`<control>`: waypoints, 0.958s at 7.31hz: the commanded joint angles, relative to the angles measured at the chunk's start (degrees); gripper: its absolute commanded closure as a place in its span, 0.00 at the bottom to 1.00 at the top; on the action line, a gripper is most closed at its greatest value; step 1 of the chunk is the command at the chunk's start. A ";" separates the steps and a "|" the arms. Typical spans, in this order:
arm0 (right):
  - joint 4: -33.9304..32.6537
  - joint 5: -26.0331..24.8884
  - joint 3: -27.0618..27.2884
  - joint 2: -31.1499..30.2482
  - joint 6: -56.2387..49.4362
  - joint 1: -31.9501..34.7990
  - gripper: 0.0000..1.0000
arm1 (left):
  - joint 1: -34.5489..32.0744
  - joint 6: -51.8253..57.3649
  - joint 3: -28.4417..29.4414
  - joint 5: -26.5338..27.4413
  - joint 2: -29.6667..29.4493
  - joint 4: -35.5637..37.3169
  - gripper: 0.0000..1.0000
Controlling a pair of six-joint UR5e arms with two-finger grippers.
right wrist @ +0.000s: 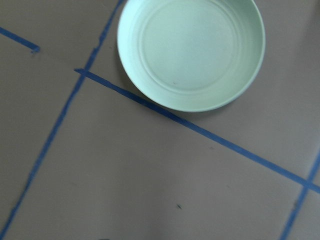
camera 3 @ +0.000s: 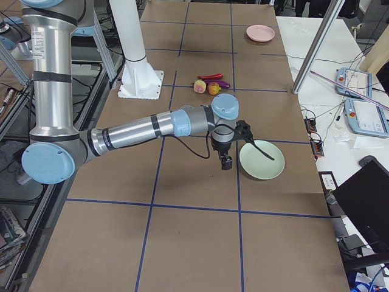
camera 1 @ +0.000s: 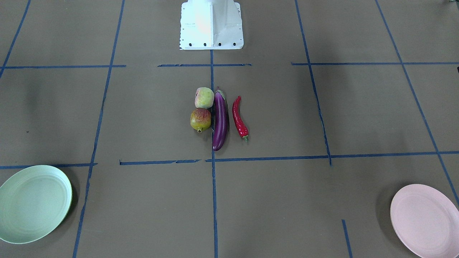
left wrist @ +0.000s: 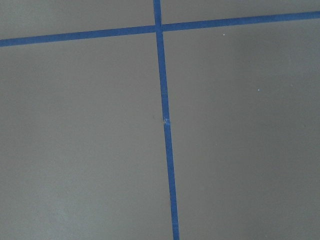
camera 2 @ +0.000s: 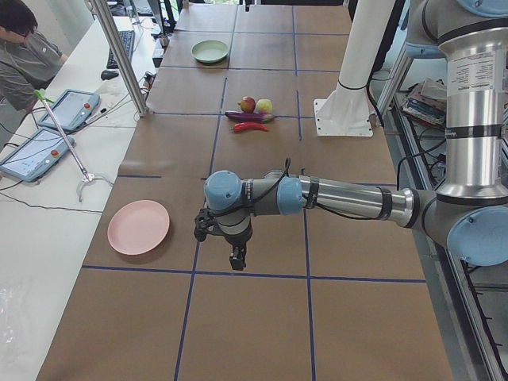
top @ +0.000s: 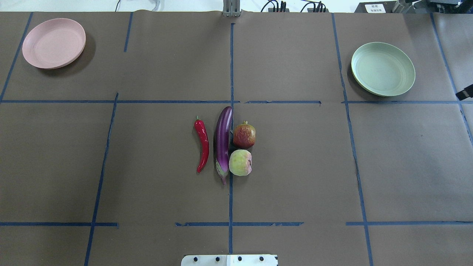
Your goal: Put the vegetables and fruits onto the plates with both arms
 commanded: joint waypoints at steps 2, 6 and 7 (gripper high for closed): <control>0.27 -6.16 1.03 17.52 35.03 -19.34 0.00 | 0.02 -0.10 -0.09 -0.27 0.00 -0.09 0.00; -0.26 -29.18 -5.18 32.67 61.40 -42.84 0.01 | 0.11 -0.19 -0.09 -0.27 0.00 -0.09 0.00; -0.35 -32.71 -9.91 36.88 63.61 -45.40 0.01 | 0.11 -0.19 -0.09 -0.27 0.00 -0.09 0.00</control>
